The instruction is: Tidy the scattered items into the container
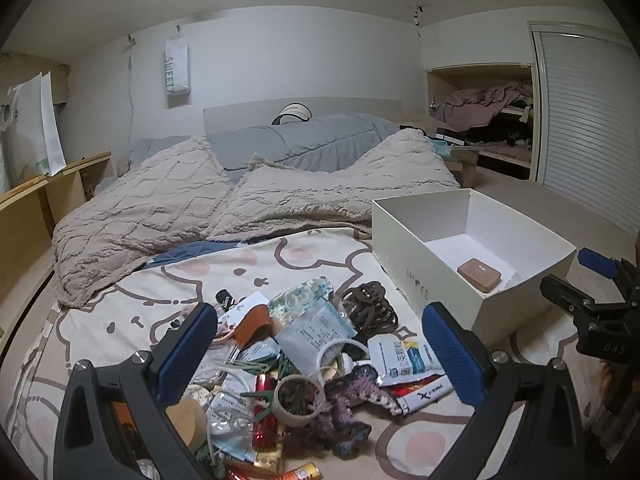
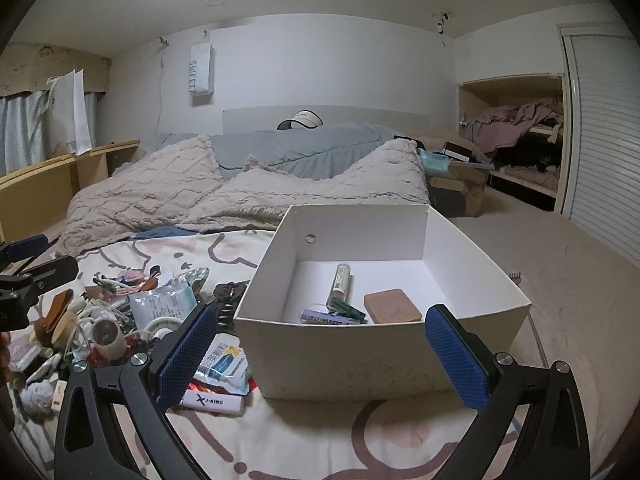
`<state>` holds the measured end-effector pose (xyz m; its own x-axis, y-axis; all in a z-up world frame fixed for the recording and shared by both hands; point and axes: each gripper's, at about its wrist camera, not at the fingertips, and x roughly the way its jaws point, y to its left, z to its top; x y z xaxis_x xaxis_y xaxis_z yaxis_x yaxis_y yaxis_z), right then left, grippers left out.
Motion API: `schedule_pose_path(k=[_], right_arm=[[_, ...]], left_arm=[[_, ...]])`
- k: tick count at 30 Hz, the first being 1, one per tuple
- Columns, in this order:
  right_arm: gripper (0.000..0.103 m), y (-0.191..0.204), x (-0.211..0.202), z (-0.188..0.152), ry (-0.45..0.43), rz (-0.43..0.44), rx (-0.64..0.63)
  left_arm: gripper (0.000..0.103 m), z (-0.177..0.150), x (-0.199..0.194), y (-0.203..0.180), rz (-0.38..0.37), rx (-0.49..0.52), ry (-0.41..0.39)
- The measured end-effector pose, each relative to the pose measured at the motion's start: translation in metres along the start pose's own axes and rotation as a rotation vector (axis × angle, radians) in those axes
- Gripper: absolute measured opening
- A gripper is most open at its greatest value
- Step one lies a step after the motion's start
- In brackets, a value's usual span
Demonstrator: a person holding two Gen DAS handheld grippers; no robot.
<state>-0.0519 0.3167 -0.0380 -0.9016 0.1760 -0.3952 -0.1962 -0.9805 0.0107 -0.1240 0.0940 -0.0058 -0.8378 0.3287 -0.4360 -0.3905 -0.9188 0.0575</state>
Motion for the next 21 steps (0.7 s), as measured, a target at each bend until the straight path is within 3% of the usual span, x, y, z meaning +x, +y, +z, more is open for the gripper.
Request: schedule_pose_path(k=[21], right_arm=[[0.103, 0.011, -0.005, -0.01, -0.044, -0.005, -0.018]], left_arm=[[0.103, -0.017, -0.005, 0.007, 0.016, -0.005, -0.021]])
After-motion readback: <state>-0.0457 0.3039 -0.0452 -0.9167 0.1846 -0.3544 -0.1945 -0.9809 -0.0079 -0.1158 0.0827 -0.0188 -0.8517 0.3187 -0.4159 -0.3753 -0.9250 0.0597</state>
